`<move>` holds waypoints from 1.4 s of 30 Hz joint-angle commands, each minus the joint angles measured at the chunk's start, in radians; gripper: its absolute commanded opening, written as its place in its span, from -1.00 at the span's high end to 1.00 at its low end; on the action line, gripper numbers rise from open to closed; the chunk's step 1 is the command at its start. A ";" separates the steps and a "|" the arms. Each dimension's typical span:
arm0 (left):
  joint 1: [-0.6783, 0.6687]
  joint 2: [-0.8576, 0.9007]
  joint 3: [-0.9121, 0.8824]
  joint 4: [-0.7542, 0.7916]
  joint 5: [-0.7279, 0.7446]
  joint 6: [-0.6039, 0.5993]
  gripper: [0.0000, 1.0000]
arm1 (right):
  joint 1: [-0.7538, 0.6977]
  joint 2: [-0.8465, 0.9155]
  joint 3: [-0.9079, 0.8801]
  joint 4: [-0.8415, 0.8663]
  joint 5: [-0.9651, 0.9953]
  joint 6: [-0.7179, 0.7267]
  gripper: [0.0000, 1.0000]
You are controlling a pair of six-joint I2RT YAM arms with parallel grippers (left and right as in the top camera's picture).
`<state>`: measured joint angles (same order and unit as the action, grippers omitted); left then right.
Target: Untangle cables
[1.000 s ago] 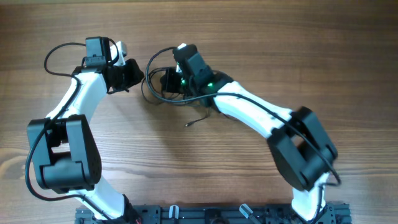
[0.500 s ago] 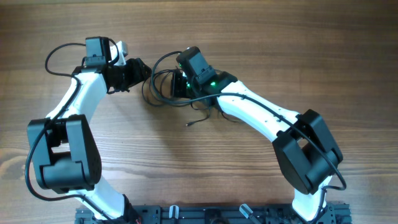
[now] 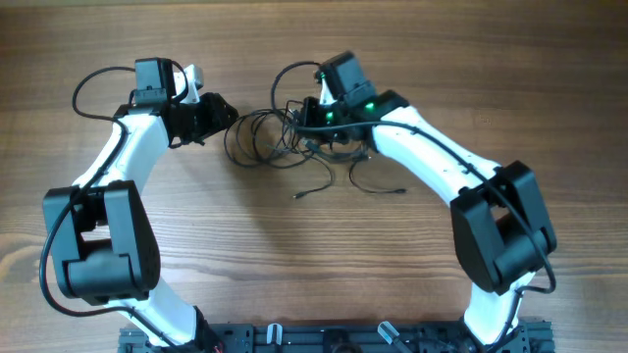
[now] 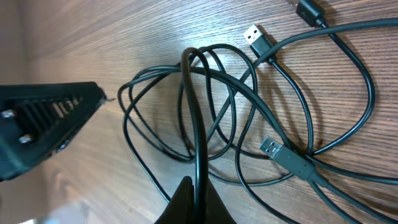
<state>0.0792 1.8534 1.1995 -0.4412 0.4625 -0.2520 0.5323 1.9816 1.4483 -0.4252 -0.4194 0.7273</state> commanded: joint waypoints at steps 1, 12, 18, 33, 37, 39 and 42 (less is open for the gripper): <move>-0.005 0.006 -0.004 0.000 0.008 0.023 -0.04 | -0.026 -0.029 0.025 0.004 -0.119 -0.021 0.92; -0.063 0.008 -0.004 -0.011 -0.082 0.141 -0.19 | -0.153 -0.029 0.025 -0.006 -0.401 -0.021 0.91; -0.106 0.008 -0.004 -0.006 -0.150 0.140 -0.18 | -0.194 -0.029 0.025 -0.019 -0.529 -0.021 0.91; -0.146 0.058 -0.004 0.023 -0.149 0.140 -0.06 | -0.198 -0.029 0.025 0.051 -0.717 -0.092 0.92; -0.147 0.060 -0.004 0.023 -0.149 0.140 0.12 | -0.198 -0.033 0.025 0.051 -0.750 -0.098 0.92; -0.146 0.060 -0.004 0.023 -0.150 0.140 0.39 | -0.198 -0.047 0.025 0.051 -0.753 -0.107 0.91; -0.146 0.060 -0.004 0.027 -0.150 0.140 0.57 | -0.197 -0.094 0.025 0.051 -0.747 -0.143 0.92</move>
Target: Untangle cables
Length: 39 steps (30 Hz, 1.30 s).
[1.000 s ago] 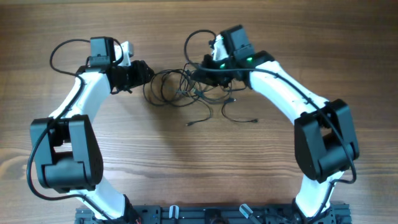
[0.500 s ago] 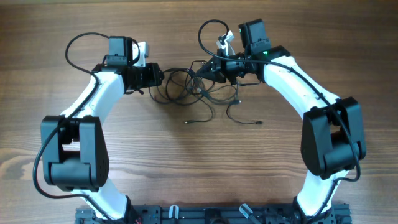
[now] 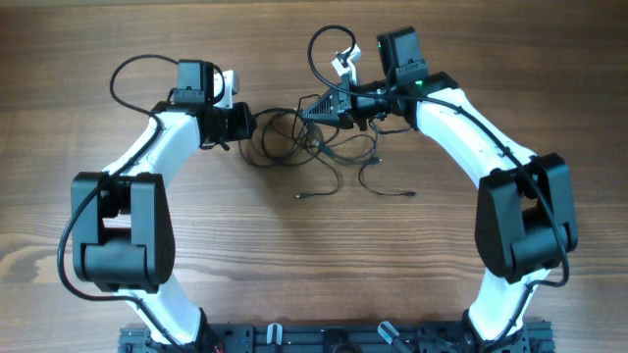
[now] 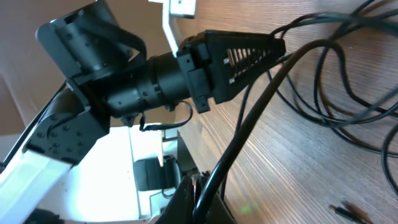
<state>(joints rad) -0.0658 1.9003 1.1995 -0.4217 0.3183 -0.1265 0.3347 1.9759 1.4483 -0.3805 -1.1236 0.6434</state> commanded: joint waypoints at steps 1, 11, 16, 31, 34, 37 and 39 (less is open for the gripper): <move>-0.002 0.013 -0.004 0.008 -0.006 0.015 0.62 | 0.000 -0.114 0.025 0.006 -0.037 -0.067 0.91; -0.002 0.013 -0.004 0.015 -0.006 0.014 0.73 | 0.000 -0.423 0.025 0.007 0.058 -0.119 0.92; -0.002 0.013 -0.004 0.014 -0.006 0.014 0.73 | 0.000 -0.529 0.025 0.031 0.057 -0.120 0.91; -0.002 0.013 -0.004 0.014 -0.006 0.014 0.66 | -0.013 -0.720 0.025 0.684 0.058 0.145 0.91; -0.002 0.013 -0.004 0.014 -0.006 0.014 0.62 | -0.047 -0.743 0.025 0.700 0.057 0.141 0.91; -0.002 0.013 -0.004 0.014 -0.006 0.014 0.60 | -0.103 -0.748 0.025 0.619 0.057 0.139 0.91; -0.002 0.013 -0.004 0.014 -0.006 0.014 0.57 | -0.157 -0.745 0.025 0.503 0.058 0.086 0.91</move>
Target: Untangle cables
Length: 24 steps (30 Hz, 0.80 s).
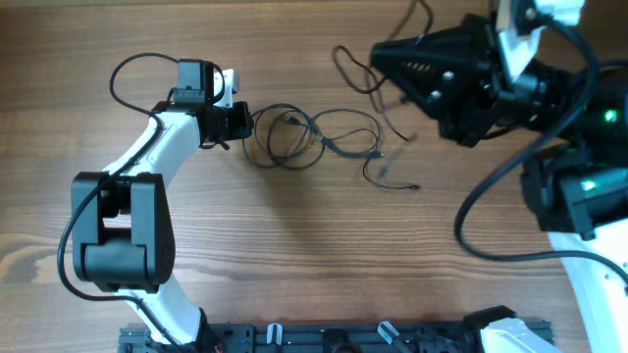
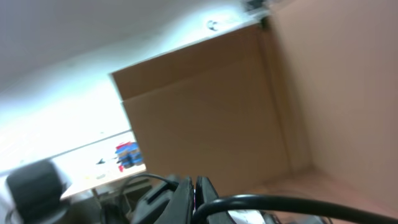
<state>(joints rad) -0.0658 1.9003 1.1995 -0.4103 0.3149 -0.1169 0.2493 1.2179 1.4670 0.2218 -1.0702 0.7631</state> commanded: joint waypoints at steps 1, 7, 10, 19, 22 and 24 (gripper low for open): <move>-0.002 0.013 -0.004 0.003 -0.002 0.005 0.54 | -0.099 0.016 0.006 -0.161 0.005 -0.066 0.91; -0.002 0.013 -0.004 0.002 -0.002 0.005 -0.42 | -0.242 0.059 0.005 -0.580 0.082 -0.179 0.91; -0.002 0.013 -0.004 0.002 -0.002 0.005 -0.89 | -0.298 0.097 0.005 -0.779 0.138 -0.241 0.92; -0.002 0.013 -0.004 0.002 -0.002 0.005 -0.99 | -0.418 0.184 0.005 -0.907 0.163 -0.339 0.91; -0.002 0.013 -0.004 0.002 -0.002 0.005 -0.99 | -0.447 0.190 0.005 -0.912 0.278 -0.381 0.91; -0.003 0.013 -0.004 0.002 -0.002 0.005 -1.00 | -0.455 0.190 0.005 -0.950 0.432 -0.384 0.91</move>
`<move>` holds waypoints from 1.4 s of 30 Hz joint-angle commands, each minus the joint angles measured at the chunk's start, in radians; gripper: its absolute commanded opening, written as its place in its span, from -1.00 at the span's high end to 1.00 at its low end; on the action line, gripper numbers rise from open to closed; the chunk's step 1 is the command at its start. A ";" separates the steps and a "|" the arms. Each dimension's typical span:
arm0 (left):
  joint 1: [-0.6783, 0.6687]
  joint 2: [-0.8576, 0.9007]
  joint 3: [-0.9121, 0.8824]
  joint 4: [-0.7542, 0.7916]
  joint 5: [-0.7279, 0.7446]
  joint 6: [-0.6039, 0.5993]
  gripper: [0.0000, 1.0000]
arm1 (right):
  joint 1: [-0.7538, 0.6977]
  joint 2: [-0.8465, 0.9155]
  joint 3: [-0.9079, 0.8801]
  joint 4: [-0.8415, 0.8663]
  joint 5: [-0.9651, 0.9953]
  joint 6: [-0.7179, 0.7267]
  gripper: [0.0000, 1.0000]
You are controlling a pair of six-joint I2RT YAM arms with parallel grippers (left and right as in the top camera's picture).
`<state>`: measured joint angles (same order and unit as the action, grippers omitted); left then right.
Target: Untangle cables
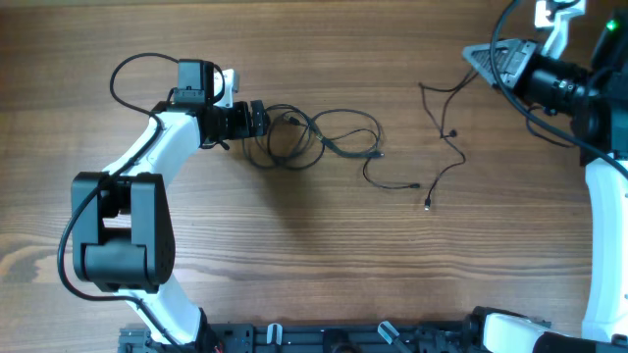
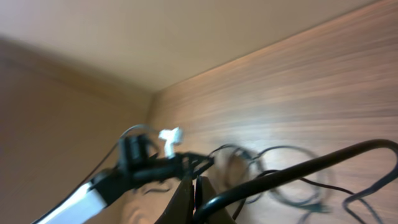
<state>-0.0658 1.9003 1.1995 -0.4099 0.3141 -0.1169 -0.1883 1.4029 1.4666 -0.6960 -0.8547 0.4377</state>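
Note:
A coil of black cables (image 1: pixel 294 137) lies on the wooden table (image 1: pixel 294 255) left of centre, with a tail ending near the middle (image 1: pixel 416 184). My left gripper (image 1: pixel 252 120) is at the coil's left edge, its fingers closed to a point on a strand. A separate thin black cable (image 1: pixel 453 135) trails from my right gripper (image 1: pixel 471 55), raised at the far right, down to a plug (image 1: pixel 429 204) on the table. In the right wrist view my right gripper (image 2: pixel 194 182) is shut on that black cable (image 2: pixel 298 171), with the coil (image 2: pixel 273 180) and the left arm (image 2: pixel 124 177) blurred far below.
Both arm bases stand at the table's front edge, with a black rail (image 1: pixel 324 338) between them. The left arm's own wire loops above its wrist (image 1: pixel 137 74).
My right gripper has moved further right and away from the camera, still holding its cable. That cable now lies apart from the coil. The left gripper reaches slightly further right into the coil.
First both grippers stood at one tangled pile, the right one shut on a strand. Then the right gripper held its strand just above the pile while the left sat at the pile's left edge. Later the right gripper was high up, and now one cable is separate.

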 commanded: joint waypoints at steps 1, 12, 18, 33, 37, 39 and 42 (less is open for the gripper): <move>-0.003 0.013 -0.004 0.002 -0.001 0.005 -0.99 | -0.019 0.005 0.006 -0.056 0.298 -0.067 0.91; -0.003 0.013 -0.004 0.002 -0.001 0.005 -1.00 | -0.018 0.115 -0.039 -0.344 0.731 -0.078 0.91; -0.003 0.013 -0.004 -0.002 -0.001 0.005 -1.00 | -0.018 0.221 -0.041 -0.472 0.729 -0.071 0.91; -0.003 0.013 -0.004 -0.001 -0.001 0.005 -0.99 | -0.017 0.394 -0.072 -0.525 0.704 -0.077 0.91; -0.003 0.013 -0.004 -0.001 -0.001 0.005 -1.00 | -0.019 0.391 0.033 -0.500 0.361 -0.292 0.92; -0.003 0.013 -0.004 -0.001 -0.001 0.005 -1.00 | -0.019 0.388 0.166 -0.523 0.362 -0.253 0.91; -0.003 0.013 -0.004 -0.001 -0.001 0.005 -1.00 | -0.019 0.388 0.388 -0.524 0.369 -0.230 0.91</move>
<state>-0.0658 1.9003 1.1995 -0.4107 0.3141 -0.1169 -0.2047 1.7996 1.6257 -1.2285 -0.3935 0.2352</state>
